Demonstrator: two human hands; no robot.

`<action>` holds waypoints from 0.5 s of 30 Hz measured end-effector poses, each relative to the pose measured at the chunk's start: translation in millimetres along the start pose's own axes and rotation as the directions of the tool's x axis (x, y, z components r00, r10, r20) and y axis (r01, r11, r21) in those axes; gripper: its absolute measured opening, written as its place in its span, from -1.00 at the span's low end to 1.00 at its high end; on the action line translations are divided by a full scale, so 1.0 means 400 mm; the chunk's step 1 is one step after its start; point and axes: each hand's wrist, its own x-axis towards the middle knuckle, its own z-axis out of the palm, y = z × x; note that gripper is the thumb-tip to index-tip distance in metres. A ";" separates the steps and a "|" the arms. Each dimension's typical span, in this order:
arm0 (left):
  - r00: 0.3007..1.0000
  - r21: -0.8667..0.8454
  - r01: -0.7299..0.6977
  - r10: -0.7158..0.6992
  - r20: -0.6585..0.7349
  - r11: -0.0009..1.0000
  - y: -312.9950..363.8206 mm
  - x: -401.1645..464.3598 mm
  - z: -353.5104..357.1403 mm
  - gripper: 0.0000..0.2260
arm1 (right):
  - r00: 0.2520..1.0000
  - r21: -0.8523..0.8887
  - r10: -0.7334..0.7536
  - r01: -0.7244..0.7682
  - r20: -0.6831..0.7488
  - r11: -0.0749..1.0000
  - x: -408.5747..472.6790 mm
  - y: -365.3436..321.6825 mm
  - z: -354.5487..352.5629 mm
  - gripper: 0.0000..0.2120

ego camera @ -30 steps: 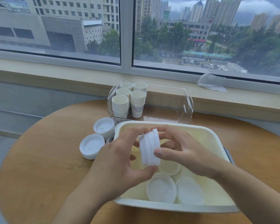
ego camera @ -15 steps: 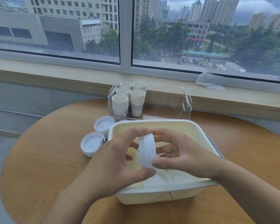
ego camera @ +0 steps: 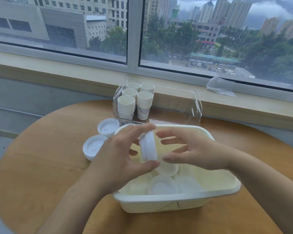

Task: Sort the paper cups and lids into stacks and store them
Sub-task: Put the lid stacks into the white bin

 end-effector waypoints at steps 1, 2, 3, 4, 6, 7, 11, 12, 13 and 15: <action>1.000 -0.007 0.009 -0.009 -0.022 1.000 -0.004 -0.003 0.004 -0.31 | 1.000 -0.191 0.009 -0.008 0.003 0.982 0.004 0.008 -0.012 -0.35; 0.999 -0.011 0.011 -0.011 -0.040 1.000 -0.007 -0.004 0.008 -0.30 | 1.000 -0.366 0.016 -0.005 0.026 0.931 0.010 0.016 -0.022 -0.36; 0.999 -0.009 0.012 -0.012 -0.047 1.000 -0.010 -0.006 0.012 -0.29 | 0.997 -0.497 0.035 0.002 0.065 0.868 0.017 0.025 -0.027 -0.37; 0.999 -0.004 0.010 -0.011 -0.048 1.000 -0.011 -0.006 0.014 -0.29 | 0.992 -0.579 0.067 0.006 0.105 0.816 0.025 0.029 -0.028 -0.37; 0.999 0.002 0.011 -0.011 -0.045 1.000 -0.015 -0.006 0.015 -0.29 | 0.976 -0.642 0.148 -0.011 0.160 0.767 0.039 0.035 -0.020 -0.37; 0.999 0.005 0.013 -0.013 -0.042 1.000 -0.017 -0.007 0.014 -0.29 | 0.969 -0.645 0.168 -0.011 0.183 0.764 0.045 0.037 -0.011 -0.38; 0.999 0.010 0.017 -0.016 -0.041 1.000 -0.022 -0.014 0.009 -0.29 | 0.960 -0.693 0.159 0.048 0.231 0.719 0.074 0.055 0.035 -0.52; 0.999 0.004 0.017 -0.017 -0.046 1.000 -0.022 -0.014 0.009 -0.29 | 0.964 -0.719 0.159 0.046 0.215 0.694 0.081 0.063 0.040 -0.53; 0.999 -0.003 0.017 -0.017 -0.047 1.000 -0.021 -0.014 0.010 -0.29 | 0.966 -0.733 0.168 0.032 0.197 0.679 0.086 0.071 0.043 -0.52; 0.999 -0.005 0.013 -0.014 -0.037 1.000 -0.018 -0.009 0.013 -0.29 | 0.964 -0.745 0.186 0.016 0.188 0.667 0.090 0.089 0.043 -0.46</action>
